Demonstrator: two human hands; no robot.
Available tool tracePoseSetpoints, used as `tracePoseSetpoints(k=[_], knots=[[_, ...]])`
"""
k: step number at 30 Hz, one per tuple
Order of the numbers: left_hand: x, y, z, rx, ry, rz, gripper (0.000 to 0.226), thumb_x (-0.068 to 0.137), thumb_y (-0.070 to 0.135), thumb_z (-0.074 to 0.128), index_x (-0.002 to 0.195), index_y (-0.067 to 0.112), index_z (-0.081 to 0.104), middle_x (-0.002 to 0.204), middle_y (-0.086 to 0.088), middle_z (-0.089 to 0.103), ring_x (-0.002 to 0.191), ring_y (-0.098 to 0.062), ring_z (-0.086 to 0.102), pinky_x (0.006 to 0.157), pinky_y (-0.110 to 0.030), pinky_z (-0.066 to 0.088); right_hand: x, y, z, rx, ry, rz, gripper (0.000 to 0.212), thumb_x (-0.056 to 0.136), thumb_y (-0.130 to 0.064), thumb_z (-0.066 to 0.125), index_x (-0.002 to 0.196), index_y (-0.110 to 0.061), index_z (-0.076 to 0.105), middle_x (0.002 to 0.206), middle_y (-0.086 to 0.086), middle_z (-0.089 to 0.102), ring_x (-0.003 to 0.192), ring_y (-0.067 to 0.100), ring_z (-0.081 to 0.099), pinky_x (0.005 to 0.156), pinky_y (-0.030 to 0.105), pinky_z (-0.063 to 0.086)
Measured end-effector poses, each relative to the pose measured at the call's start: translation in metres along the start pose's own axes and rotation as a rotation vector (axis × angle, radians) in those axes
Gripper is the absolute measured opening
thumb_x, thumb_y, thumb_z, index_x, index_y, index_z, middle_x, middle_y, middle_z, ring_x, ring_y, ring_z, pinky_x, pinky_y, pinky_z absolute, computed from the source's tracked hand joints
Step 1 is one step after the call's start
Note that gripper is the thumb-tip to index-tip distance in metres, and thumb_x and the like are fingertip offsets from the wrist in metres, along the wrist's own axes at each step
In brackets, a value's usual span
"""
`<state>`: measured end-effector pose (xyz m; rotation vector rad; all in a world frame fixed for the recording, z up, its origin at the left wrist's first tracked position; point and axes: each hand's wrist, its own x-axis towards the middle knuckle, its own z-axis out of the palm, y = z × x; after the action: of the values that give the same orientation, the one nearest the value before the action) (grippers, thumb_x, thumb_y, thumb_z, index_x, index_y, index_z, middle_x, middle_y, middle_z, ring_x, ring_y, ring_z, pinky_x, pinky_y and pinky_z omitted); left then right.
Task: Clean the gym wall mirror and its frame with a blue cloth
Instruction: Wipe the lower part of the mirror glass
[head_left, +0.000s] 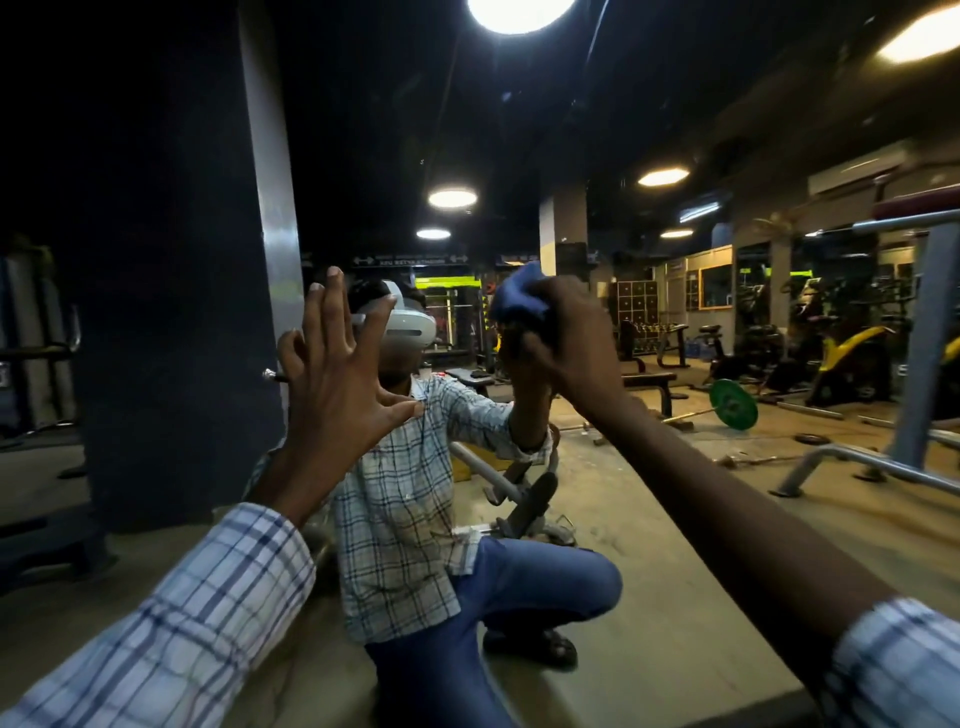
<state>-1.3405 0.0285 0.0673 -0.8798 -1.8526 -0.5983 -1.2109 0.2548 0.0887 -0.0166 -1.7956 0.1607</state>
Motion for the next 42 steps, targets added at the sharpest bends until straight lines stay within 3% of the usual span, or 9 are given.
tracePoseSetpoints(k=[2,8,10,13,20,25,31,37,42], knots=[[0.000,0.001,-0.002,0.007,-0.010,0.002,0.120,0.062,0.056,0.092,0.161,0.034,0.027,0.173,-0.011,-0.012,0.159,-0.034,-0.008,0.119,-0.064,0.015,0.018,-0.002,-0.004,-0.040,-0.104,-0.127,0.042,0.088,-0.017,0.071,0.128,-0.010,0.059,0.122,0.007,0.059,0.104,0.009,0.052,0.086,0.006,0.036],[-0.003,0.011,-0.007,0.027,-0.058,-0.021,0.122,0.066,0.054,0.092,0.163,0.032,0.022,0.172,-0.011,-0.015,0.159,-0.034,-0.009,0.121,-0.062,0.014,0.070,-0.005,-0.008,0.087,0.317,0.205,0.035,0.092,-0.012,0.068,0.125,-0.010,0.059,0.121,0.003,0.056,0.101,0.003,0.050,0.091,0.016,0.049],[-0.003,0.015,-0.009,0.042,-0.076,-0.041,0.121,0.068,0.053,0.090,0.163,0.032,0.020,0.172,-0.009,-0.017,0.159,-0.033,-0.010,0.121,-0.062,0.016,0.067,-0.024,0.005,0.081,0.123,-0.075,0.034,0.091,-0.014,0.069,0.124,-0.012,0.059,0.117,-0.001,0.056,0.098,0.003,0.051,0.089,0.015,0.048],[-0.002,0.018,-0.010,0.052,-0.072,-0.052,0.119,0.069,0.052,0.091,0.163,0.032,0.020,0.172,-0.007,-0.017,0.159,-0.033,-0.009,0.121,-0.062,0.018,0.064,-0.023,0.008,-0.014,-0.162,-0.304,0.036,0.087,-0.026,0.069,0.121,-0.019,0.061,0.112,-0.001,0.058,0.093,0.017,0.061,0.079,0.041,0.057],[0.000,0.020,-0.006,0.039,-0.072,-0.089,0.122,0.065,0.049,0.094,0.162,0.035,0.022,0.173,-0.006,-0.012,0.159,-0.032,-0.008,0.122,-0.063,0.015,0.064,0.037,-0.026,0.070,0.309,0.049,0.033,0.091,-0.014,0.068,0.123,-0.007,0.060,0.118,0.010,0.058,0.097,-0.001,0.043,0.084,0.003,0.037],[-0.001,0.022,-0.010,0.015,-0.103,-0.109,0.123,0.066,0.049,0.093,0.163,0.038,0.018,0.173,-0.004,-0.015,0.159,-0.030,-0.011,0.121,-0.065,0.015,0.034,0.030,-0.022,-0.087,-0.299,-0.469,0.039,0.085,-0.013,0.072,0.123,-0.013,0.063,0.115,0.008,0.060,0.096,0.024,0.061,0.079,0.041,0.055],[-0.004,0.029,-0.012,0.010,-0.117,-0.133,0.122,0.070,0.044,0.093,0.164,0.038,0.015,0.173,0.000,-0.019,0.159,-0.030,-0.012,0.120,-0.067,0.016,0.031,0.081,-0.056,0.091,0.269,0.088,0.037,0.089,-0.012,0.067,0.125,-0.007,0.059,0.118,0.008,0.057,0.101,0.013,0.053,0.091,0.024,0.049],[-0.008,0.046,-0.001,0.020,-0.128,-0.105,0.114,0.076,0.036,0.091,0.163,0.037,0.017,0.173,0.001,-0.016,0.160,-0.029,-0.009,0.119,-0.066,0.022,-0.021,0.063,-0.042,-0.064,-0.510,-0.473,0.041,0.090,-0.023,0.065,0.130,-0.015,0.060,0.124,0.005,0.059,0.102,0.023,0.064,0.087,0.040,0.058],[-0.012,0.066,0.014,-0.001,-0.113,-0.026,0.108,0.076,0.040,0.090,0.162,0.033,0.025,0.173,-0.002,-0.009,0.160,-0.030,-0.003,0.119,-0.065,0.025,-0.016,0.097,-0.052,0.108,0.050,-0.086,0.040,0.088,-0.015,0.072,0.126,-0.012,0.061,0.114,0.006,0.060,0.095,0.016,0.057,0.083,0.041,0.057]])
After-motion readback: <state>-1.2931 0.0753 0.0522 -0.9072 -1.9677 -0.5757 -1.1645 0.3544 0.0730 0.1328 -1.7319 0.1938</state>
